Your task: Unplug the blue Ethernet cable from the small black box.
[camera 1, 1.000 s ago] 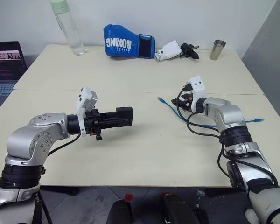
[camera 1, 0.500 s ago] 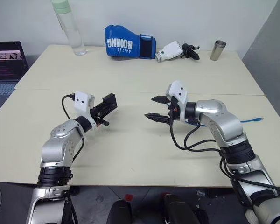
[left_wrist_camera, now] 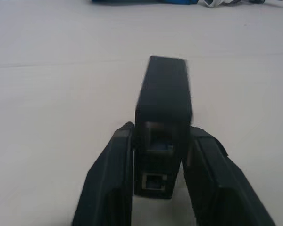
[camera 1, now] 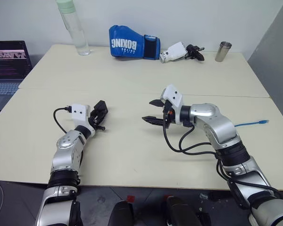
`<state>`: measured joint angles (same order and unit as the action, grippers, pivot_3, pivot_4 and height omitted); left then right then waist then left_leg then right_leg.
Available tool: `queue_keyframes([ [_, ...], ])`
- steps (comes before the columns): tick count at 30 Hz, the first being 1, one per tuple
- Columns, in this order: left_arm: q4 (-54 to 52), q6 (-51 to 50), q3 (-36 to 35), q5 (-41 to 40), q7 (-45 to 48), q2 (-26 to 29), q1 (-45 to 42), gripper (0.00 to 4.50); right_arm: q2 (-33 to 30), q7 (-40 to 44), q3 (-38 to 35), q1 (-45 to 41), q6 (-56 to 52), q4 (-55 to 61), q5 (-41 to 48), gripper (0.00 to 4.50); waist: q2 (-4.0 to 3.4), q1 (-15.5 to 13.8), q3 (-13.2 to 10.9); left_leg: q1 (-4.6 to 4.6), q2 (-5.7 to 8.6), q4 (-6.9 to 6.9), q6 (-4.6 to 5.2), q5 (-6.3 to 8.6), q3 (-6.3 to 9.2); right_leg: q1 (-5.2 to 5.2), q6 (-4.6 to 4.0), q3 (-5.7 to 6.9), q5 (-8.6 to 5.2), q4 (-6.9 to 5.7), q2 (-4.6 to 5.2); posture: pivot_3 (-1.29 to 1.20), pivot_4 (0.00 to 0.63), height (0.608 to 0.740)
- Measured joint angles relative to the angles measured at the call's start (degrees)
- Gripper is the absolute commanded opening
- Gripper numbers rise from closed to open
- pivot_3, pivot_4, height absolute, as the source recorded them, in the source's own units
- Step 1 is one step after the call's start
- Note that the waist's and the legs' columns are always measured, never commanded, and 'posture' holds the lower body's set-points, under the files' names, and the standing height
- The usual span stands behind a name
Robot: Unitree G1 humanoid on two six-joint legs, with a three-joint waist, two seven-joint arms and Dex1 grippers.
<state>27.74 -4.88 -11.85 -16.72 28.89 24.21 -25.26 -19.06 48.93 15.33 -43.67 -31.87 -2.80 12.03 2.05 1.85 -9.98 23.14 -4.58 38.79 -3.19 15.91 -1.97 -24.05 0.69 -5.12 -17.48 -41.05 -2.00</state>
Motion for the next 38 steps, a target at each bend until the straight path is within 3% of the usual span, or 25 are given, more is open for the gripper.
queue_keyframes([
  [5,0.0,-0.1,-0.1,0.0,1.0,0.2,0.0,3.51,-0.1,0.8,0.0,0.0,-0.3,0.0,0.1,3.83,0.0,0.0,0.0,0.0,0.0,-0.01,0.0,0.0,0.0,0.0,0.0,0.01,0.0,0.02,0.0,0.0,0.15,0.74],
  [10,-0.4,-0.8,-0.3,0.0,1.6,0.2,0.2,4.48,-0.2,1.2,0.0,-0.3,-0.5,0.0,0.1,3.83,0.0,0.0,0.0,-0.01,0.0,-0.01,0.0,0.0,0.01,0.0,0.0,0.0,0.0,0.01,0.0,0.0,0.15,0.74],
  [16,-5.9,-1.3,-0.4,0.2,0.6,0.7,4.6,4.48,-0.3,1.3,0.0,-0.7,-0.8,0.1,0.1,3.83,0.0,0.1,0.0,-0.01,-0.03,-0.02,0.0,0.0,0.0,-0.01,0.0,-0.04,0.0,0.03,0.04,0.0,0.15,0.74],
  [22,-20.8,-7.7,-2.3,0.1,-0.8,5.5,14.2,4.48,-3.0,2.2,-0.6,0.9,-2.4,4.5,1.1,3.83,0.0,0.1,0.0,0.01,-0.08,-0.05,0.0,0.0,0.1,0.0,-0.01,-0.06,-0.01,0.05,0.11,0.0,0.15,0.74],
  [29,-41.8,-20.2,-8.1,-7.2,9.9,21.8,22.6,4.48,-10.5,4.2,-7.4,8.6,-6.8,14.5,7.7,3.83,0.01,0.0,0.0,0.01,-0.01,-0.04,0.0,0.0,0.07,0.03,0.02,-0.02,-0.03,0.06,0.1,0.0,0.15,0.74],
  [32,-43.8,-25.4,-13.3,-11.3,15.4,28.5,23.4,4.48,-15.3,5.5,-13.8,9.5,-10.5,16.9,12.4,3.83,-0.02,0.0,0.0,-0.17,0.0,-0.11,0.01,0.01,-0.02,0.08,0.02,-0.01,-0.04,0.08,0.04,0.0,0.15,0.74],
  [38,-40.3,-29.8,-15.7,-13.6,22.6,36.0,22.4,4.48,-26.8,11.4,-17.8,12.4,-7.7,15.5,13.6,3.83,0.0,0.0,-0.2,-0.11,0.0,-0.16,0.03,0.02,-0.11,0.0,0.01,-0.06,-0.07,0.17,0.01,0.0,0.15,0.74],
])
